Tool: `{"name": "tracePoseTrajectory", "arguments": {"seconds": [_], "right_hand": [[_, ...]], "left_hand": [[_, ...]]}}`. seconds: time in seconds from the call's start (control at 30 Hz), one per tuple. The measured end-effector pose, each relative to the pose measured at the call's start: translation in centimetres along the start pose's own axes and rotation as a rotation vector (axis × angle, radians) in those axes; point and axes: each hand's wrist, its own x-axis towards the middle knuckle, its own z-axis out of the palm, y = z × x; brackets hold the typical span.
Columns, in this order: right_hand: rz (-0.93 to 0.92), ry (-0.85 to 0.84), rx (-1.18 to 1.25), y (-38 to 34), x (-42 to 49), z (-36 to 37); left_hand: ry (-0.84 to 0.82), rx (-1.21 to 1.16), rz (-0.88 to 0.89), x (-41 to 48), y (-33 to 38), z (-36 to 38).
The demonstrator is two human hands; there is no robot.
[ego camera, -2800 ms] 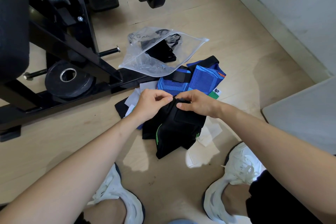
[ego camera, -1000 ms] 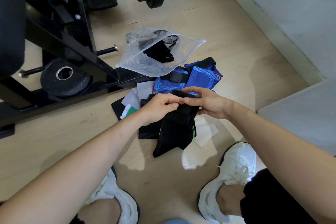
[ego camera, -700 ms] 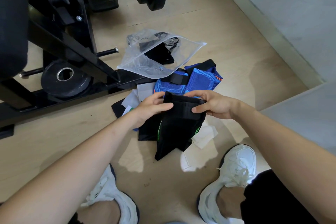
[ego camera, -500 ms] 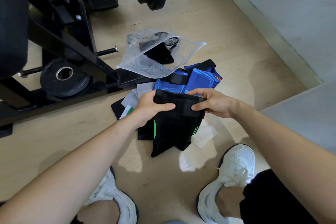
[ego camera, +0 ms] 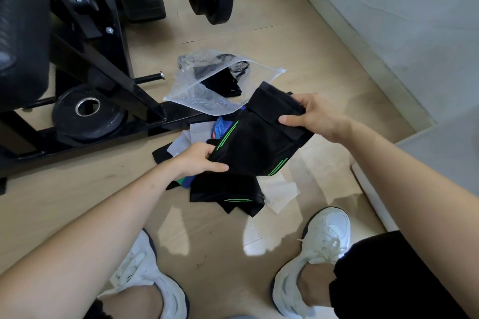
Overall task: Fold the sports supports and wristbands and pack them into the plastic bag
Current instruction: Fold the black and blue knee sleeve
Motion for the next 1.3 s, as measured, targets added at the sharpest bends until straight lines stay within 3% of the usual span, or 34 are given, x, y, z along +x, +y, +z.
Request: {"name": "tracePoseTrajectory", "arguments": {"seconds": [0.1,0.2,0.33,0.47,0.67,0.77,0.87,1.07,1.2,1.3], "right_hand": [[0.081,0.083,-0.101,1.5,0.3,-2.0],[0.170,0.146,-0.251,3.5,0.3,-3.2],[0.197,0.138,-0.390,6.3,-0.2,-2.5],[0.166,0.109,-0.597,8.9,0.1,-2.1],[0.159,-0.015,-0.764,10.0,1.1,-1.9],[0.165,-0.038,-0.756,10.3,1.5,-2.0],[0.142,-0.058,-0.712,10.4,1.8,-1.9],[0.207,-0.279,-0.351,8.9,2.1,-1.7],[0.214,-0.447,-0.160,7.0,2.4,-1.2],[0.165,-0.358,-0.191,6.4,2.5,-0.5]], "left_hand": [[-0.007,0.001,-0.018,-0.2,-0.8,0.1],[0.119,0.075,-0.023,0.3,-1.7,0.8],[0.354,0.467,0.029,1.0,-4.2,1.9],[0.385,0.765,0.032,2.1,-6.3,3.1],[0.408,1.011,-0.152,4.0,-6.2,0.9],[0.405,1.030,-0.206,4.4,-5.9,-0.5],[0.401,0.965,-0.121,4.2,-6.3,-0.9],[0.245,0.228,0.066,1.4,-3.0,-1.6],[0.243,0.237,0.117,-1.3,0.8,-2.7],[0.192,0.393,0.168,-3.4,3.0,-3.4]]}}
